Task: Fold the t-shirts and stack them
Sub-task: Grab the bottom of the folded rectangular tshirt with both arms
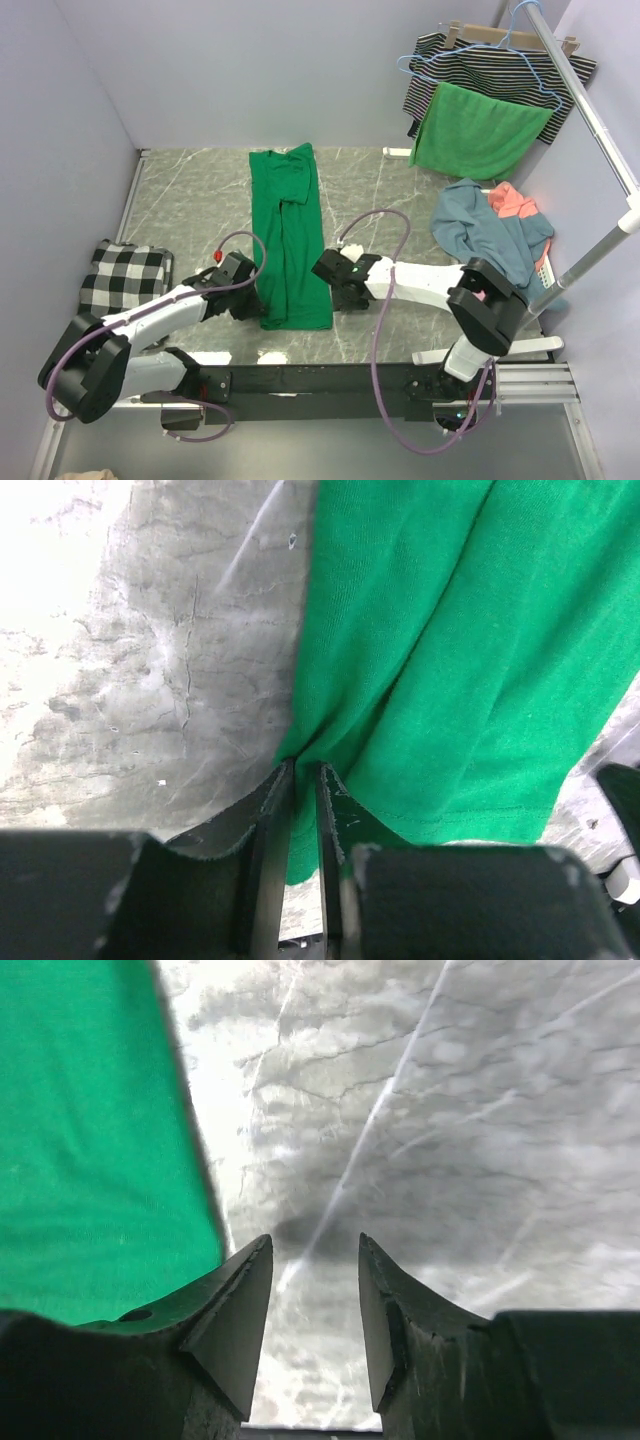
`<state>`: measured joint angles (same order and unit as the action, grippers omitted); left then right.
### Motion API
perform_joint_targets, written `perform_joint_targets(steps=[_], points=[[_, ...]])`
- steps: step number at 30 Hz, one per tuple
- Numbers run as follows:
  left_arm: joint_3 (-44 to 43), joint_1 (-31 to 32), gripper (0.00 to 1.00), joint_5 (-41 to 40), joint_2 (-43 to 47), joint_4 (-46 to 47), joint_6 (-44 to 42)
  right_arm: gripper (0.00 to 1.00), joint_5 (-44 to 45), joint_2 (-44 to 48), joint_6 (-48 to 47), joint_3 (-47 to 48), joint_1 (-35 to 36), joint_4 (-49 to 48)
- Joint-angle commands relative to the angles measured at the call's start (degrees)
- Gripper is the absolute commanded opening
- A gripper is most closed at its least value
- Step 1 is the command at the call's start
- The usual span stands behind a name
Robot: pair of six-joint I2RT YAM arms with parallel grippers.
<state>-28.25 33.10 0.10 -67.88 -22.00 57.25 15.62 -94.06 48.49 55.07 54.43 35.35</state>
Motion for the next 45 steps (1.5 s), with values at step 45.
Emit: perform_joint_targets(steps=[45], points=[[2.23, 0.21, 0.13, -3.44, 7.23, -4.37, 1.98, 0.46, -11.32, -28.46, -13.77, 41.08, 10.16, 0.85]])
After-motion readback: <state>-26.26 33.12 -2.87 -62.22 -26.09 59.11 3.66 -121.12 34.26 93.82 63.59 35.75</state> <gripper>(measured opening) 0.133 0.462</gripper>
